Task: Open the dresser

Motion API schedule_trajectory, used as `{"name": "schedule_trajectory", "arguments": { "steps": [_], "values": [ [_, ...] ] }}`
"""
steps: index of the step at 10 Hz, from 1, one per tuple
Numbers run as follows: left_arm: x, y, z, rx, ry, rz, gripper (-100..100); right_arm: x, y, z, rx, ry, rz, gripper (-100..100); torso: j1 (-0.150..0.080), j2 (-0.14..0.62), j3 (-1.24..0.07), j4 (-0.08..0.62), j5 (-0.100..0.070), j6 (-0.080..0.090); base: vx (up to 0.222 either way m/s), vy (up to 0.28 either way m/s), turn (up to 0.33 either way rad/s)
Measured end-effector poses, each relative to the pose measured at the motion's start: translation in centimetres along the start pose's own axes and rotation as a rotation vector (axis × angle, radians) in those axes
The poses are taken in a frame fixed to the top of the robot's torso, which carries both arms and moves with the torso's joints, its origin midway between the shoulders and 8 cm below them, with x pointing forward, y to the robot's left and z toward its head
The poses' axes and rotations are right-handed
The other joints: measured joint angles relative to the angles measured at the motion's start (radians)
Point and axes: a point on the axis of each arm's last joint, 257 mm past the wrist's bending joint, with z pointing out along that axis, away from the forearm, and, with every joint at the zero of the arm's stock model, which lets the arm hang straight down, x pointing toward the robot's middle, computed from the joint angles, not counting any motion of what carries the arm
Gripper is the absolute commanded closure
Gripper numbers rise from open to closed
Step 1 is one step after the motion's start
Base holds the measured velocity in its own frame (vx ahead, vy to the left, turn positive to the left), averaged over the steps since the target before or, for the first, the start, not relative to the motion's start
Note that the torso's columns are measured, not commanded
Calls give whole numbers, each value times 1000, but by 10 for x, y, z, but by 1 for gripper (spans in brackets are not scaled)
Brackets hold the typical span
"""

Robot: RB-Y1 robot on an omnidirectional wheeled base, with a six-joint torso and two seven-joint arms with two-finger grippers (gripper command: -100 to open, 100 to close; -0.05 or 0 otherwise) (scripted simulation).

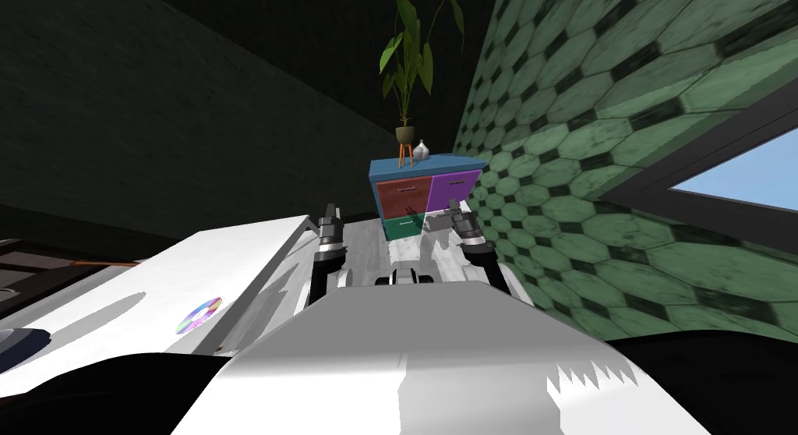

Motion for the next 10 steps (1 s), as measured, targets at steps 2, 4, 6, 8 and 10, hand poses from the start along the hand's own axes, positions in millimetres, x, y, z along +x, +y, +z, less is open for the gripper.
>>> {"name": "schedule_trajectory", "arguments": {
  "steps": [2, 4, 6, 8, 10],
  "values": [
    [0, 0, 0, 0, 0, 0, 0, 9, -5, -2, 3, 20, -77, -100, 1, -2, -1, -1, 0, 0, 56, 55, -19],
    [0, 0, 0, 0, 0, 0, 0, 11, -7, -2, 2, 28, -137, -100, -1, 1, 0, 0, 0, 0, 36, 40, -9],
    [0, 0, 0, 0, 0, 0, 0, 18, -11, -4, 2, 47, -211, -100, 1, 0, -1, 0, 0, 0, 47, 57, -19],
    [0, 0, 0, 0, 0, 0, 0, 24, -17, -5, 1, 67, -290, -100, 0, -1, -1, 0, 0, 0, 43, 41, -7],
    [0, 0, 0, 0, 0, 0, 0, 29, -20, -7, 0, 81, -354, -100, 1, 0, 0, 0, 0, 0, 45, 56, -16]
  ]
}}
